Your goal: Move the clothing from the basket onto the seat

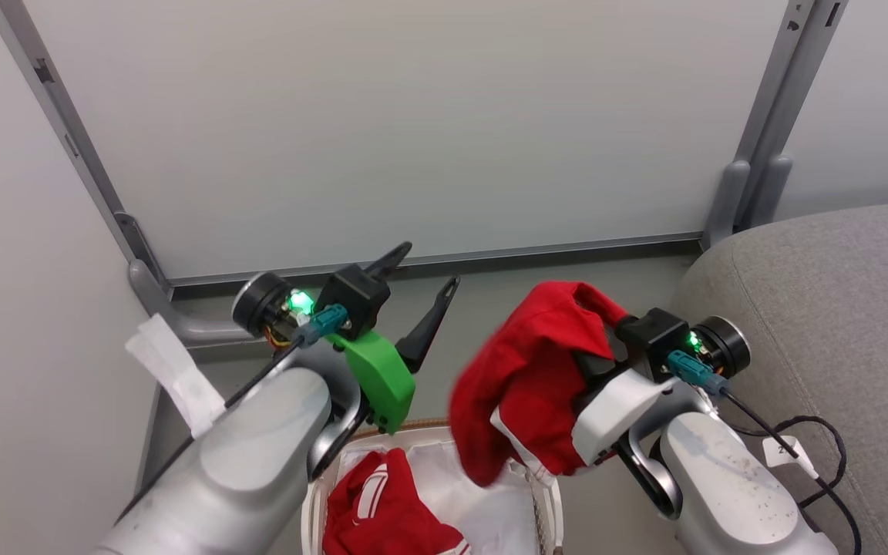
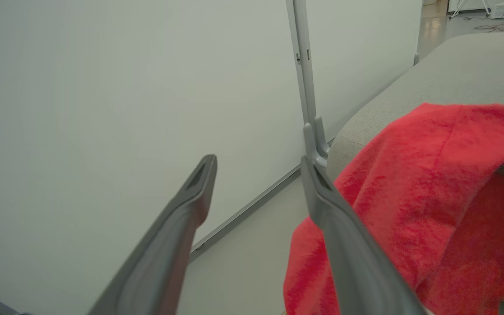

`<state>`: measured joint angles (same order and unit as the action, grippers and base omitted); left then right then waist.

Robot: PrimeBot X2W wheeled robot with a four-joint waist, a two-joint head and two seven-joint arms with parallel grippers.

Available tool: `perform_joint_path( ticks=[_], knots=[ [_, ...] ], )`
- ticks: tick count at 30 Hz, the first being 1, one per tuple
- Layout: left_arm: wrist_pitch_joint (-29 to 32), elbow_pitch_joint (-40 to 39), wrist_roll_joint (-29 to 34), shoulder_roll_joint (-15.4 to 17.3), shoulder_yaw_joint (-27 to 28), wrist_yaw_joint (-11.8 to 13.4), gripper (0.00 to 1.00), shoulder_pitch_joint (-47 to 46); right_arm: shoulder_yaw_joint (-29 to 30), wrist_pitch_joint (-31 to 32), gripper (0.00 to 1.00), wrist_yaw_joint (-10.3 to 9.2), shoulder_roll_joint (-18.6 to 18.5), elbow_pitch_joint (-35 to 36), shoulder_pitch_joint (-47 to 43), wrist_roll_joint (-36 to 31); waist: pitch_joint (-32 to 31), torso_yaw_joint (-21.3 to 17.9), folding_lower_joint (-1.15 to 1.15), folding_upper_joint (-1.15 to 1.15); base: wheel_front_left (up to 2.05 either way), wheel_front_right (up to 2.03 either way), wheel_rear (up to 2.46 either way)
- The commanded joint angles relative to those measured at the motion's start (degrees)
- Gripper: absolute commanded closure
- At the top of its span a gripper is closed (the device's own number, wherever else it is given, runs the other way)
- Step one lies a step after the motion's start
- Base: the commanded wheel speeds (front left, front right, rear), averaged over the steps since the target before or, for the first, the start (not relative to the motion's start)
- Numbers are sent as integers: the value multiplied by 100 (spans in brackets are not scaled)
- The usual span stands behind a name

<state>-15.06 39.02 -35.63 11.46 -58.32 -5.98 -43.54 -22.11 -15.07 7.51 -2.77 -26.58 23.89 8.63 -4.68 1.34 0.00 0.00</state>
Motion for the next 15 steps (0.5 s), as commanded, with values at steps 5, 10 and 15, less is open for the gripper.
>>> perform_joint_path(
  ticks=[5,10,15],
  knots=[
    [-9,-339,142,-58,432,-45,0,901,354,-16,100,-4,-20,97,-220,-165,51,-4,0,0,0,0,0],
    [-10,-748,377,-185,949,-74,0,1612,676,-15,100,-4,-20,171,-423,-270,70,6,0,0,0,0,0],
    [-11,-1052,679,-373,1399,-92,0,2208,893,-16,100,-4,-19,231,-580,-333,78,12,0,0,0,0,0]
  ],
)
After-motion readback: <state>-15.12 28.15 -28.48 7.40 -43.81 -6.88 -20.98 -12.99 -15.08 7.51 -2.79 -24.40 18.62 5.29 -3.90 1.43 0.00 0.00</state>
